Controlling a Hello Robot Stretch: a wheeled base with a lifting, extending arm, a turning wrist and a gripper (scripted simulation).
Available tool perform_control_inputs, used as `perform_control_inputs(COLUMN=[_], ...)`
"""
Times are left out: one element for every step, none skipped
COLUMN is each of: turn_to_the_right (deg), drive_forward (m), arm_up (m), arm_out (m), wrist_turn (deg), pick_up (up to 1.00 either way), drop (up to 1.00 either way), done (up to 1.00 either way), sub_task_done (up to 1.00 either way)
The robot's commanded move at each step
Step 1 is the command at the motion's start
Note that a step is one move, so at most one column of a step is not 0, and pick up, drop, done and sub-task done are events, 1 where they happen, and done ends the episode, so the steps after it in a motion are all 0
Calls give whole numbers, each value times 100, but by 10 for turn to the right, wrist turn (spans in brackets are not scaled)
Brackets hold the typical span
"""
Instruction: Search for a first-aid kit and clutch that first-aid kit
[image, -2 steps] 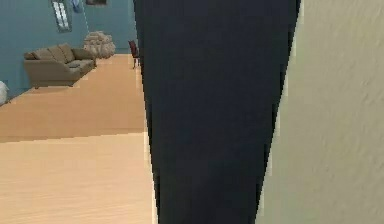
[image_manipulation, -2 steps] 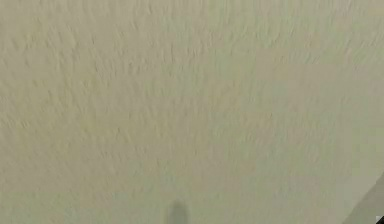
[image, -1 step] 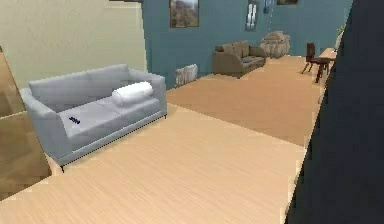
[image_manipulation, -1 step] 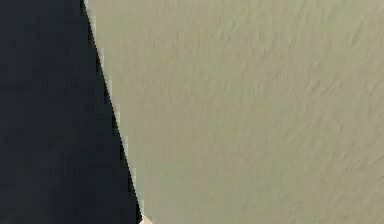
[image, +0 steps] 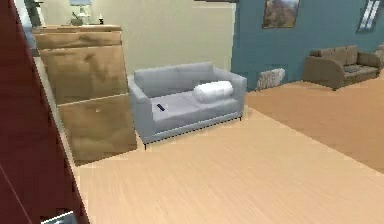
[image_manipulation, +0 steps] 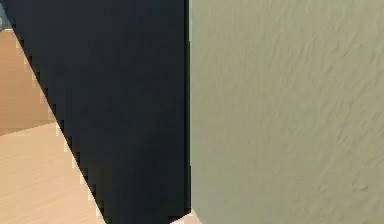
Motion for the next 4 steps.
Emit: perform_control_inputs(turn_to_the_right=[0, -450, -450, -30], drive_forward=[100, 0, 0, 0], arm_up=[0, 0, 0, 0], arm_out=[0, 0, 0, 0], wrist_turn=[0, 0, 0, 0], pick_up=[0, 0, 0, 0], drop=[0, 0, 0, 0], done=[0, 0, 0, 0], sub_task_done=[0, 0, 0, 0])
